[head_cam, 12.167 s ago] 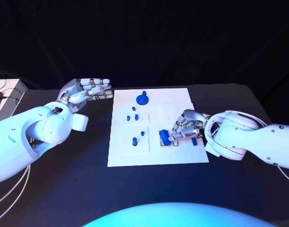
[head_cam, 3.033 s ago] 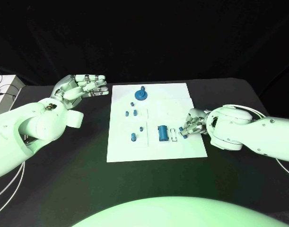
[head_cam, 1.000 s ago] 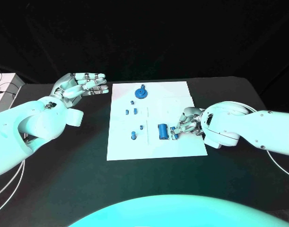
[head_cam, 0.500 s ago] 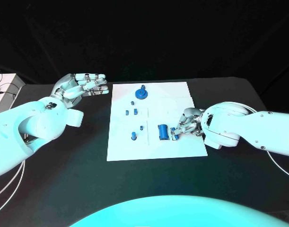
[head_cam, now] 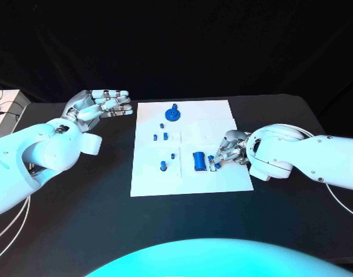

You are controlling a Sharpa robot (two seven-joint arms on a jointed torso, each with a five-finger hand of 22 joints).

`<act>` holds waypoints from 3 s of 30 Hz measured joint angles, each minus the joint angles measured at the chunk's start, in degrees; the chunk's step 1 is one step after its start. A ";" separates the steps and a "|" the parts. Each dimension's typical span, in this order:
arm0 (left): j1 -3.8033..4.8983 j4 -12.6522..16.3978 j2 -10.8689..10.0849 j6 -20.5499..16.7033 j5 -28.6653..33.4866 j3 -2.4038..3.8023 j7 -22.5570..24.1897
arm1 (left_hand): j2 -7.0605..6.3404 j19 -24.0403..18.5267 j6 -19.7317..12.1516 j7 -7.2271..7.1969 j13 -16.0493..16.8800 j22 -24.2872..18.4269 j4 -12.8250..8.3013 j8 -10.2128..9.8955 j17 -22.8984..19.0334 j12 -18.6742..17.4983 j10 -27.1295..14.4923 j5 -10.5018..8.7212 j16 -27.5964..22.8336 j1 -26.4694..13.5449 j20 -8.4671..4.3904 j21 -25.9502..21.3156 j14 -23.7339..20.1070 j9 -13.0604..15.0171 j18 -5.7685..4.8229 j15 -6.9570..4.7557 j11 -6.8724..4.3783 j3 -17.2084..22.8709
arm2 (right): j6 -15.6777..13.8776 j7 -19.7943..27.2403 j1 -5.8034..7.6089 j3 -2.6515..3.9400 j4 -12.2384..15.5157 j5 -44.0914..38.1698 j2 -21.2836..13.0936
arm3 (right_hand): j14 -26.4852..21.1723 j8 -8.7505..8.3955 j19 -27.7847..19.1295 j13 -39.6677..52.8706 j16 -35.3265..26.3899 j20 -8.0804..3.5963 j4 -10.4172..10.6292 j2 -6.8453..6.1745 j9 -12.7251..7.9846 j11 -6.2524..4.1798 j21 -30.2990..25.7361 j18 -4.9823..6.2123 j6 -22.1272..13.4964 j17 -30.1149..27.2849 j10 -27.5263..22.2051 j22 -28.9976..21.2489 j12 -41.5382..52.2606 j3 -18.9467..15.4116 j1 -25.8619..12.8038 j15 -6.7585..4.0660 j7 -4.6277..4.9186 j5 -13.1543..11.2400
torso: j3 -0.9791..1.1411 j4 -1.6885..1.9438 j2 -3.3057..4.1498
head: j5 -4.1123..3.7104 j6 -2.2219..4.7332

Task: Assemble the parts on the task board

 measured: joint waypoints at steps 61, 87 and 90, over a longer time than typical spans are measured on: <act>0.00 -0.03 -0.10 0.00 0.01 0.00 -0.14 | 0.00 0.00 0.00 0.00 0.00 0.00 0.00 0.00 0.00 0.00 0.00 0.00 0.00 0.00 0.00 0.00 0.00 0.00 0.00 0.00 0.00 0.00 | -1.30 2.29 -0.40 -0.15 1.88 0.80 -1.31 | -0.01 2.61 -0.01 0.65 -0.22 -0.01 5.34 2.48 -3.76 -0.38 0.02 0.00 1.47 -0.16 1.66 0.00 1.20 2.45 0.03 -0.01 -1.05 3.08 | -0.06 0.04 -0.04 | -0.21 -0.14; 0.00 0.07 -0.26 0.00 0.01 0.00 -0.16 | 0.00 0.00 0.00 0.00 0.00 0.00 0.00 0.00 0.00 0.00 0.00 0.00 0.00 0.00 0.00 0.00 0.00 0.00 0.00 0.00 0.00 0.00 | -1.95 2.18 -0.46 -0.15 0.52 1.38 -1.06 | -0.01 3.69 0.00 0.55 -0.22 -0.01 4.87 1.66 -4.89 -0.19 -0.03 0.00 1.78 -0.16 1.85 0.02 0.75 -2.76 -3.18 -0.01 -0.95 -5.28 | 0.04 -0.02 0.00 | -0.19 -0.01; 0.00 0.07 -0.25 0.00 0.01 0.00 -0.16 | 0.00 0.00 0.00 0.00 0.00 0.00 0.00 0.00 0.00 0.00 0.00 0.00 0.00 0.00 0.00 0.00 0.00 0.00 0.00 0.00 0.00 0.00 | -2.29 2.18 -0.46 -0.15 0.46 1.35 -1.02 | -0.01 3.49 0.00 0.45 -0.22 -0.01 6.31 1.64 -5.10 -0.16 -0.22 0.00 1.78 -0.20 1.83 0.03 0.75 -5.56 -3.09 -0.01 -0.95 -5.66 | 0.04 -0.02 0.00 | -0.20 0.01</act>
